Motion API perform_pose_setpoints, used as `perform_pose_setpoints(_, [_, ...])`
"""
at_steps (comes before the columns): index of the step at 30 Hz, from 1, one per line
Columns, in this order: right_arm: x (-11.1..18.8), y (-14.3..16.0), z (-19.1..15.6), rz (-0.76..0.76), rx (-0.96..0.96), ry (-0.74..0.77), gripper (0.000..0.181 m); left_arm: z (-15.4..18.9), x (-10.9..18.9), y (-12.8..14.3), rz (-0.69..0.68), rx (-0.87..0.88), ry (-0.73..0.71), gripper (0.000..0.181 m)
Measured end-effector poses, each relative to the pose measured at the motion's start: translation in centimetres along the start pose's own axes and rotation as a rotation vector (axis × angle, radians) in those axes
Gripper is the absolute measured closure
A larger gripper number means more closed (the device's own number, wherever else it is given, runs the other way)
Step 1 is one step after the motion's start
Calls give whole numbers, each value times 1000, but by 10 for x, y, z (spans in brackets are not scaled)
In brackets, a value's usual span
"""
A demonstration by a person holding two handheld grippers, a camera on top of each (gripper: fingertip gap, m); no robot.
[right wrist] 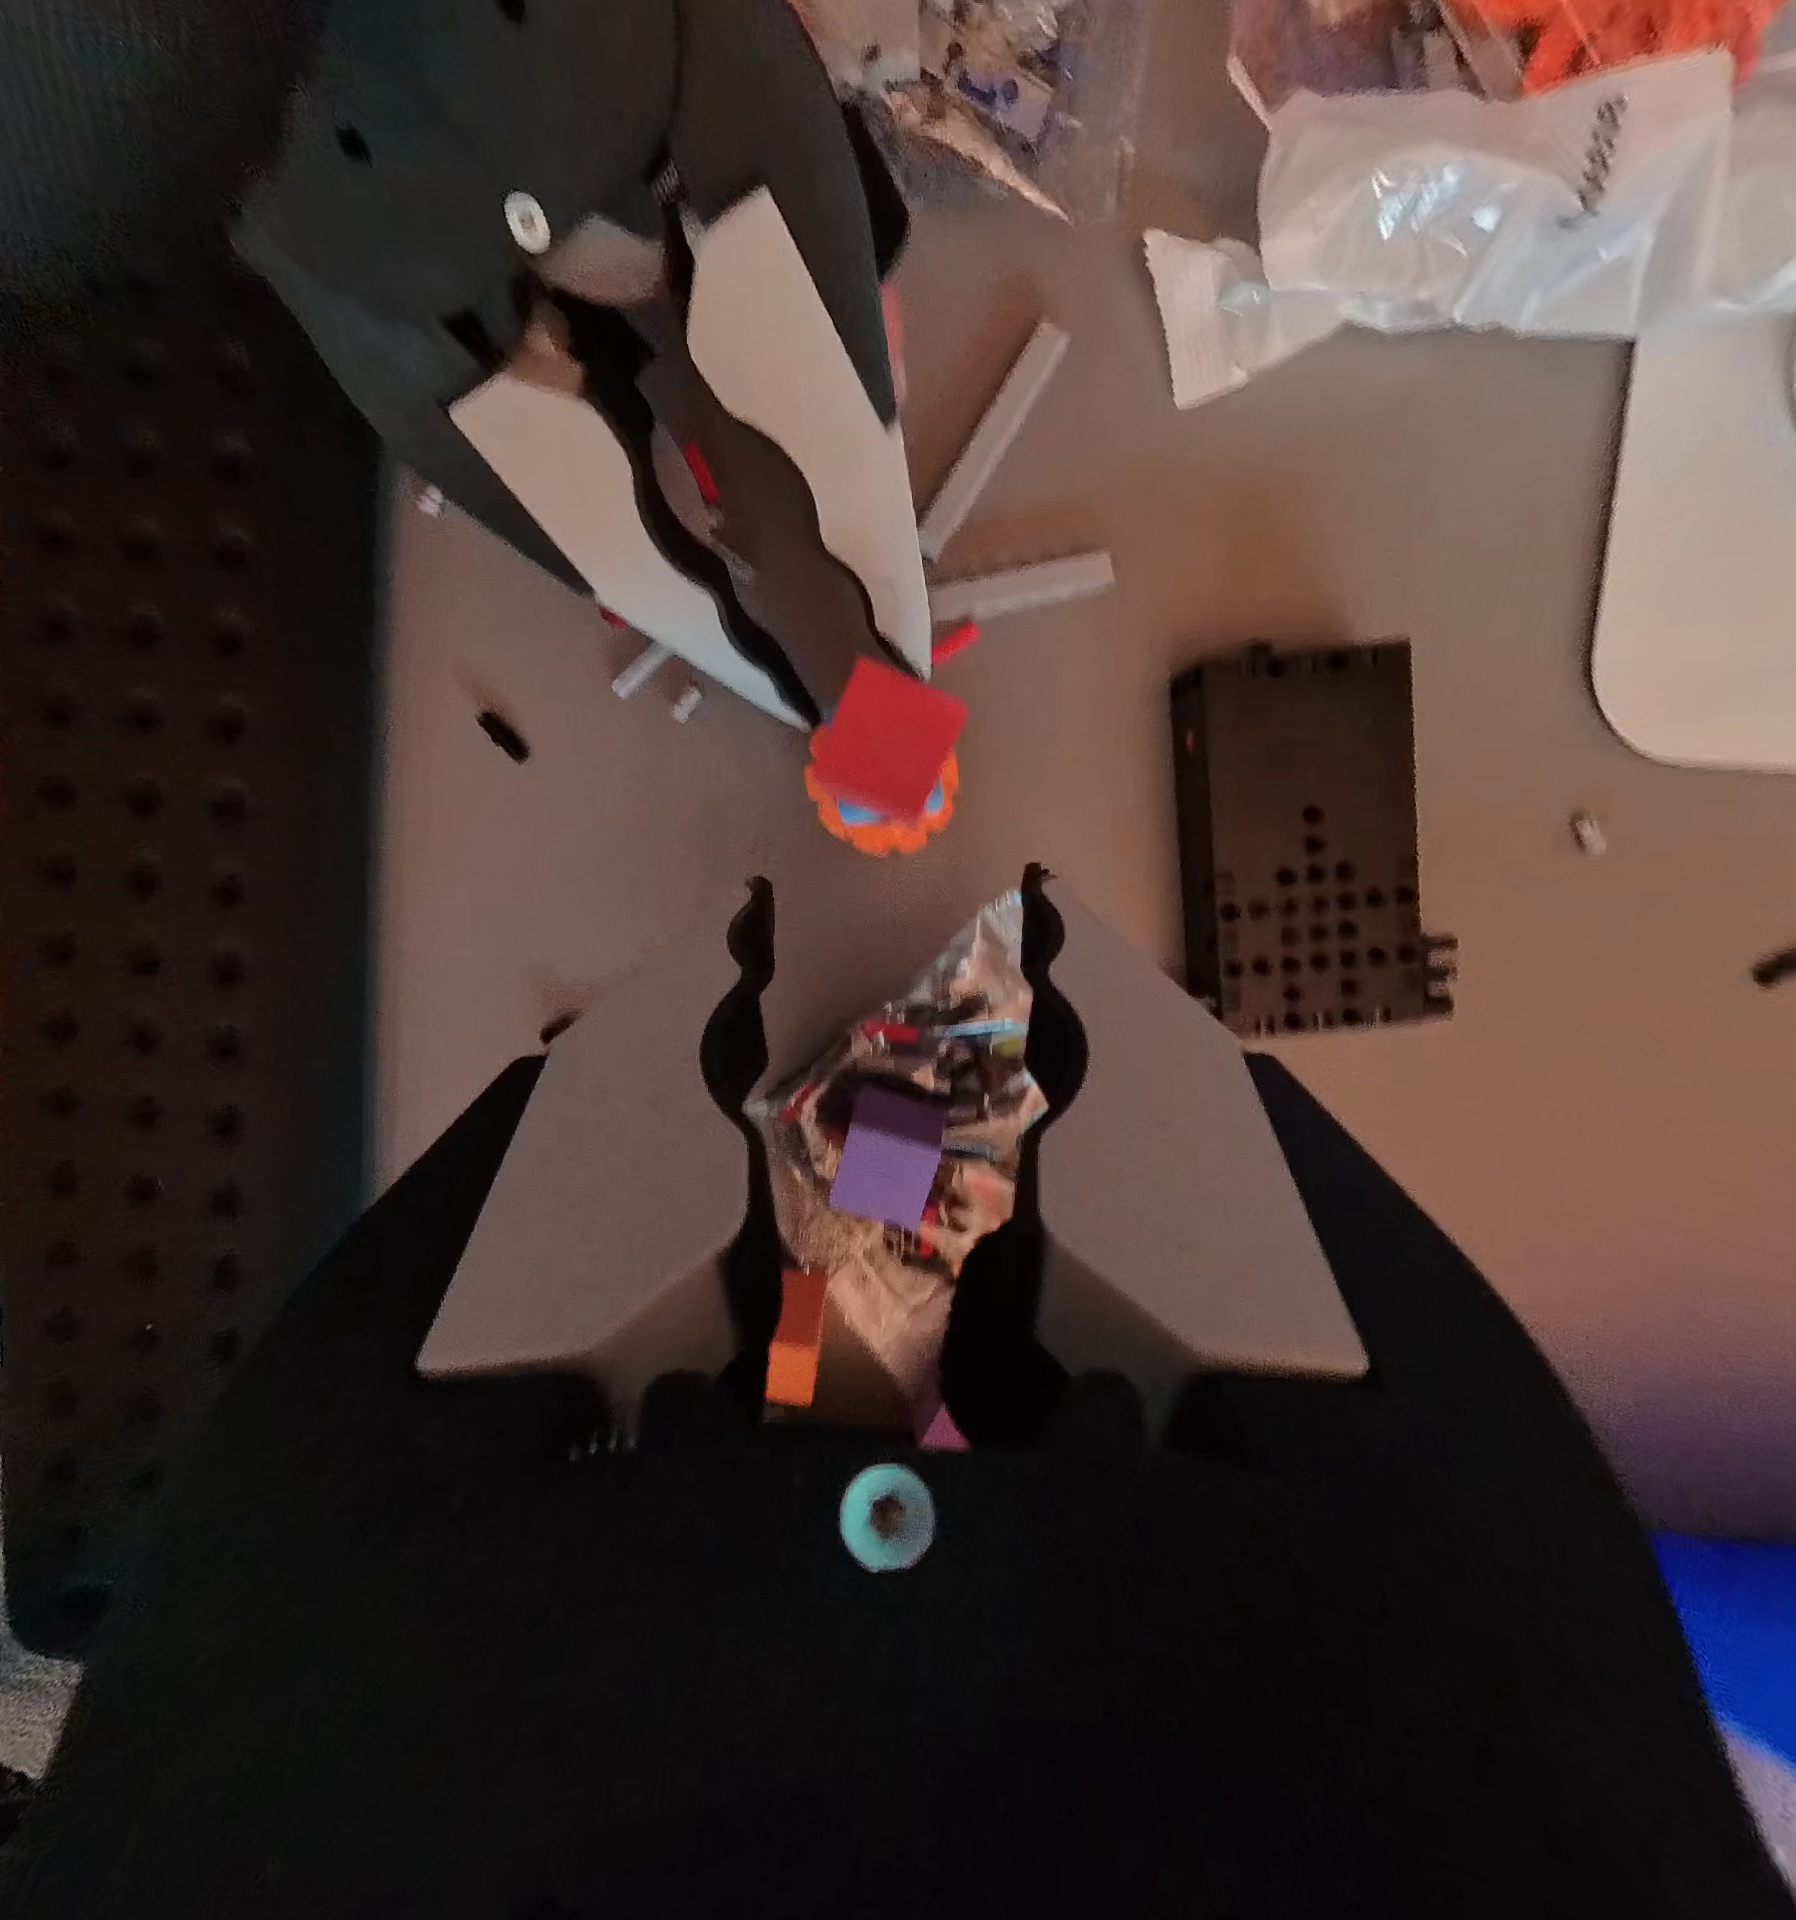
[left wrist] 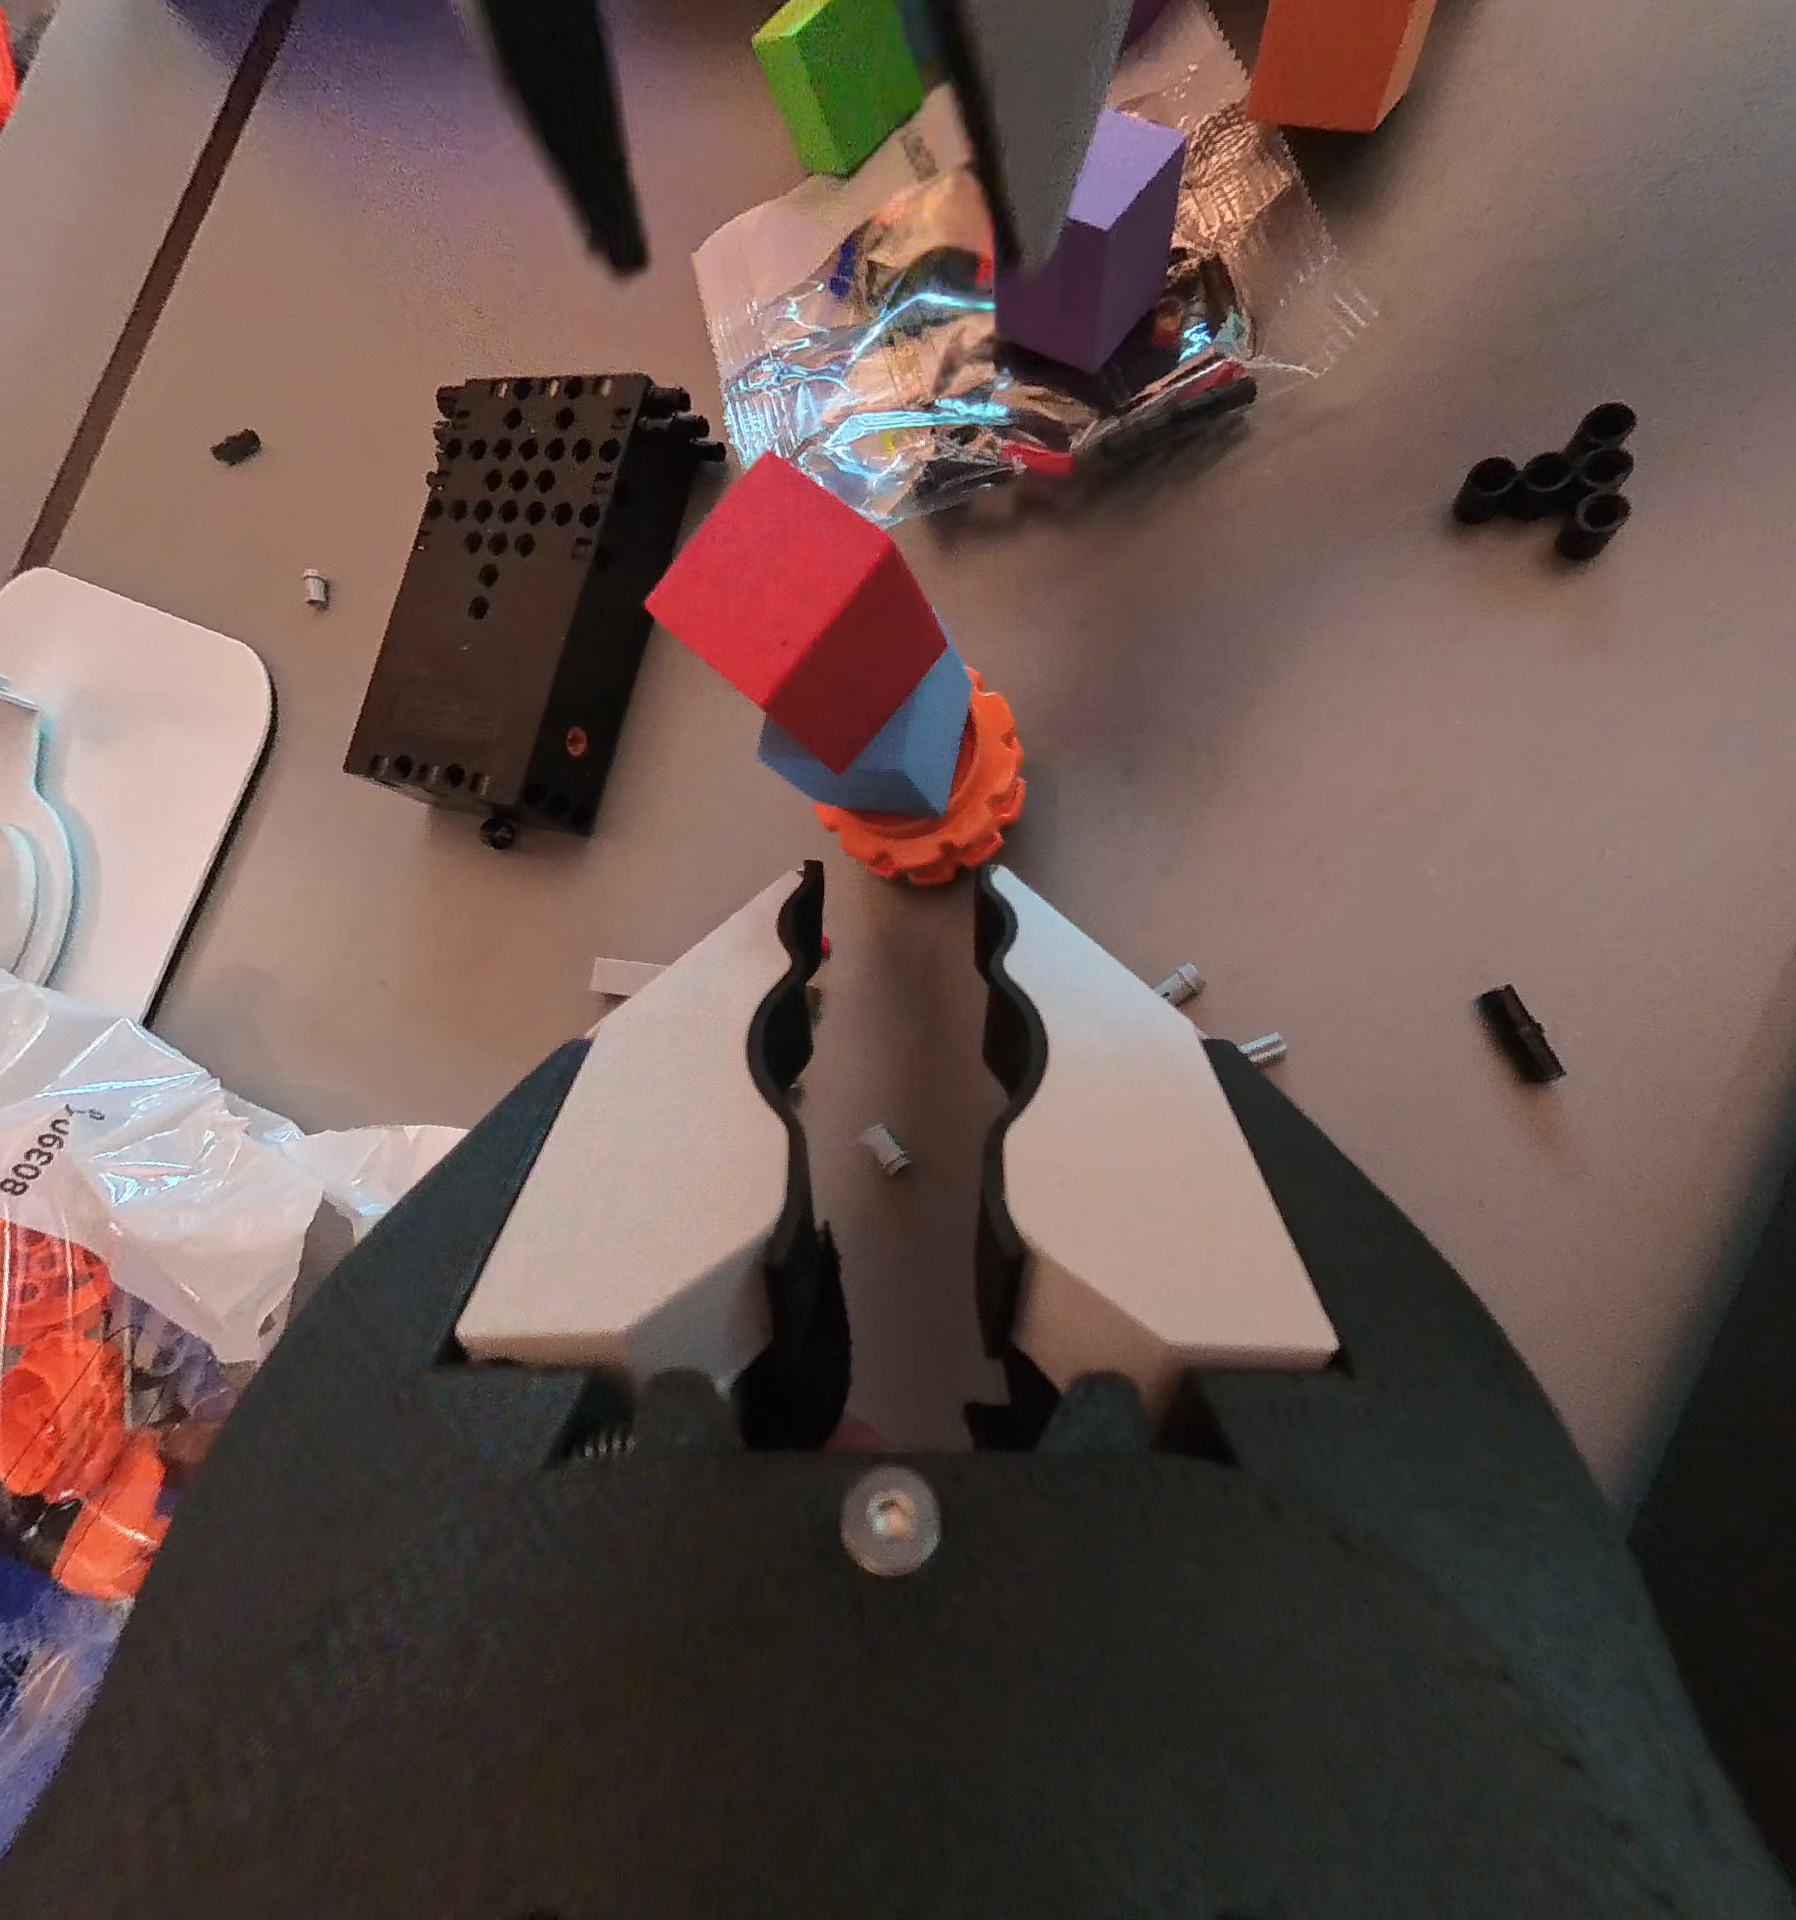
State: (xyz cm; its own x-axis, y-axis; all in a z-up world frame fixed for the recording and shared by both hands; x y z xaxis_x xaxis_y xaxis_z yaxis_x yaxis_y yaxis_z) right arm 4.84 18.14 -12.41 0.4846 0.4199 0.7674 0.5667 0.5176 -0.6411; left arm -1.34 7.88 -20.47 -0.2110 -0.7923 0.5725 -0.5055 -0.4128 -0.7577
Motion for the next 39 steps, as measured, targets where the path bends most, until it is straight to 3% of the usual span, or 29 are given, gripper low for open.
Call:
perform_pose_setpoints(4, [18,40,1,-64,-77,83,132,0,0,-1,4,-1,-3,152])
perform_pose_setpoints(10, [8,88,-6,-158,-164,89,132,-2,1,-2,14,9,-11,151])
perform_pose_setpoints(13, [4,95,-5,-160,-176,88,157,-2,1,-3,23,12,-14,150])
perform_pose_setpoints(18, [14,84,-3,-93,-167,96,157,-4,2,-5,47,24,-13,149])
perform_pose_setpoints(27, [33,21,0,56,-78,59,158,-8,7,-9,92,41,-41,146])
perform_pose_setpoints(39, [-4,25,-5,-19,-82,-8,157,7,3,-3,55,60,99,146])
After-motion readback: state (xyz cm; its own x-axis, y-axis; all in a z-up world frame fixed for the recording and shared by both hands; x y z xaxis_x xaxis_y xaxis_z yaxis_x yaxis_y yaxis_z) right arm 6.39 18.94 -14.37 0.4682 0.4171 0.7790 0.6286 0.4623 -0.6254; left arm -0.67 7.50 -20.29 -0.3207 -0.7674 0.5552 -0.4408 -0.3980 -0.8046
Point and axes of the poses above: each gripper's, where its closed fingertips meet, x back along the fingers, y out of its underside, z = x × y across the jaws, the point moved 7 cm from there along x, back along the fingers, and after that the axes turned 11 degrees about z, right-handed, at the moved point
